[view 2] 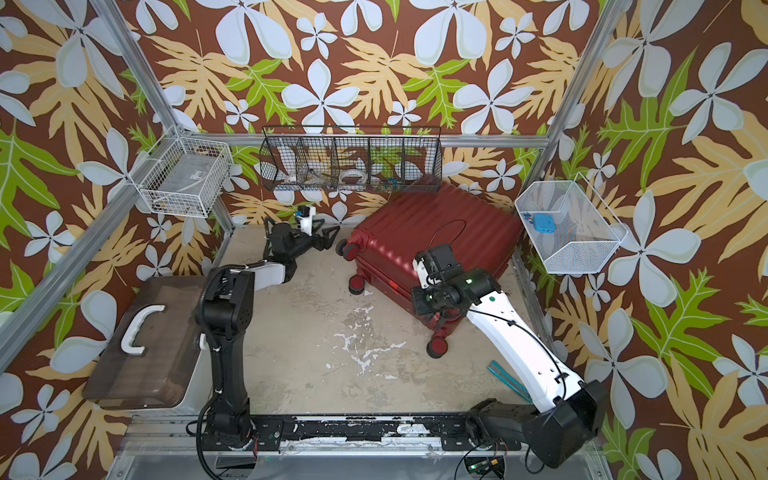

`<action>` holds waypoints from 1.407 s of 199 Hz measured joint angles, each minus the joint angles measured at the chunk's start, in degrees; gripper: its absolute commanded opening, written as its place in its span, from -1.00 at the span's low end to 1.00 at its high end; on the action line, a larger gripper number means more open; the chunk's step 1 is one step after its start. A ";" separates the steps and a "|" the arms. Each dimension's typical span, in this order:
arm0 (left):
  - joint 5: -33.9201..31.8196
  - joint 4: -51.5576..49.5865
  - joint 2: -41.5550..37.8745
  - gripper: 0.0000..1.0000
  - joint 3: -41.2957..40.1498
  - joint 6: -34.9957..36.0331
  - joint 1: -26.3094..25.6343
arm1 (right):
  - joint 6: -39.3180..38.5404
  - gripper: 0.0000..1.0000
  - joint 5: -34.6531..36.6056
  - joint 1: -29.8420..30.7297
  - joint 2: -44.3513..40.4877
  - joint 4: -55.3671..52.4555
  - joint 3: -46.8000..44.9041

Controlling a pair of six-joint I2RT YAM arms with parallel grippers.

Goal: Open the suitcase zippers
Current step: Adjust the suitcase at the center of the board.

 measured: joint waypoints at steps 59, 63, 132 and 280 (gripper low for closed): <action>-7.52 -14.75 -32.48 1.00 -19.74 5.66 2.56 | 3.98 0.24 2.62 -0.33 -9.75 0.26 2.64; -7.52 -16.02 -34.62 1.00 -20.85 6.32 2.05 | 4.46 0.36 3.34 -0.48 -10.78 -0.02 1.44; -3.58 -39.76 -53.90 0.99 -27.67 15.41 -17.18 | 13.38 0.95 6.82 -3.30 -26.14 -2.16 -11.65; 2.80 -45.83 -41.31 1.00 -22.18 24.26 -32.17 | 25.29 0.49 -15.08 0.50 -12.94 24.96 -16.90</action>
